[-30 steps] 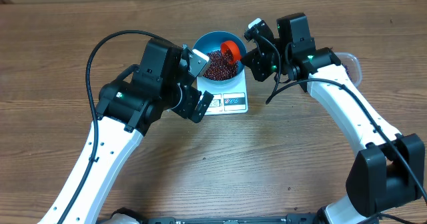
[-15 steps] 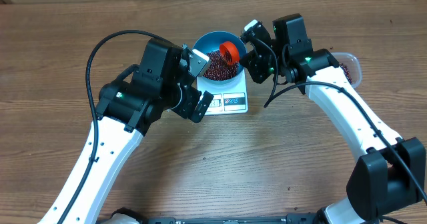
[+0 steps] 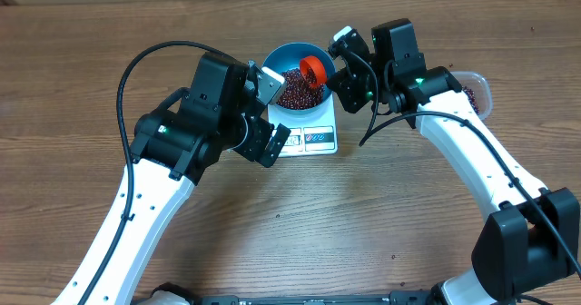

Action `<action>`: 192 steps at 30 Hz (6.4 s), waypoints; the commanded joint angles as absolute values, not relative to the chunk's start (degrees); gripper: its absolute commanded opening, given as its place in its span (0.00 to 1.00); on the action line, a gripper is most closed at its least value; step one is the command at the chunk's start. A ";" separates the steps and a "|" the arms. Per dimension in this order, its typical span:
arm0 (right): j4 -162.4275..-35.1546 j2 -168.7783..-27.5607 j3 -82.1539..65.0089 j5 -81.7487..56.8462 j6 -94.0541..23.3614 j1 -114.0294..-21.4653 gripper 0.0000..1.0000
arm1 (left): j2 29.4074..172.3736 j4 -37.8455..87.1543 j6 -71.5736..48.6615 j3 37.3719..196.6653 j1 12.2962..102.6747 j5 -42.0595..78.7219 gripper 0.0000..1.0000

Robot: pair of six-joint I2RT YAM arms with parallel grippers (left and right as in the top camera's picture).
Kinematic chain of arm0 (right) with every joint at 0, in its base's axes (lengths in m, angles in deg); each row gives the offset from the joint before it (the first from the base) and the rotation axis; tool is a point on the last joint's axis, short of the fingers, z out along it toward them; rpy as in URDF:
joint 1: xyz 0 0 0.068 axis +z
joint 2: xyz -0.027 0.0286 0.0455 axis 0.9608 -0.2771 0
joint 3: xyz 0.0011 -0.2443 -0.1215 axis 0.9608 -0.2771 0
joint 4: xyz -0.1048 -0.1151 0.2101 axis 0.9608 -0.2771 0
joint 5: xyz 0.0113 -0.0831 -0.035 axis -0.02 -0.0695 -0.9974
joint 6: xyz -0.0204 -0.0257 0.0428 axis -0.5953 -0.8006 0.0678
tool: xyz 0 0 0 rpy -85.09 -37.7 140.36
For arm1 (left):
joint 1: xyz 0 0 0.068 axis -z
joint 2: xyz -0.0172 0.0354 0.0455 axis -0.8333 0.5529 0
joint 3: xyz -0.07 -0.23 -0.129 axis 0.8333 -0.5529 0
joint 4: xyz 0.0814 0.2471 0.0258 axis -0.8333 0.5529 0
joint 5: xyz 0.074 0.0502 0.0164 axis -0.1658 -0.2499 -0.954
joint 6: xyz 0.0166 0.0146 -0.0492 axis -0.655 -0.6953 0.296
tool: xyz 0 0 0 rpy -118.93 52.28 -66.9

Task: Scoop item into bowl and weigh 150g on scale
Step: 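Shake the tilted scoop over the bowl to empty it, then carry the empty scoop right and dip it into the bean tub, then lift the scoop of beans out of the tub, then move the scoop over the blue bowl and tilt to pour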

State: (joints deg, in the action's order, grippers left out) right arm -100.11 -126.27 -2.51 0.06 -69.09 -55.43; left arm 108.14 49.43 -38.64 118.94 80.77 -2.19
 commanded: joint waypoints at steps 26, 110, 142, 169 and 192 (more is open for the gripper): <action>-102.04 -124.06 -0.93 -2.74 -71.30 -53.66 0.04 | 108.31 49.34 -38.05 119.34 80.84 -2.21 1.00; -120.48 -130.64 -0.96 -3.87 -70.58 -83.52 0.04 | 108.31 49.34 -38.05 119.36 80.84 -2.21 1.00; -125.40 -130.68 -1.11 23.91 -70.30 -105.83 0.04 | 108.31 49.34 -38.05 119.36 80.84 -2.21 1.00; -126.19 -130.70 -1.11 43.99 -70.47 -108.81 0.04 | 108.31 49.34 -38.05 119.36 80.84 -2.21 1.00; -95.00 -130.70 -1.09 51.25 -32.81 -79.80 0.04 | 108.31 49.34 -38.05 119.36 80.84 -2.21 1.00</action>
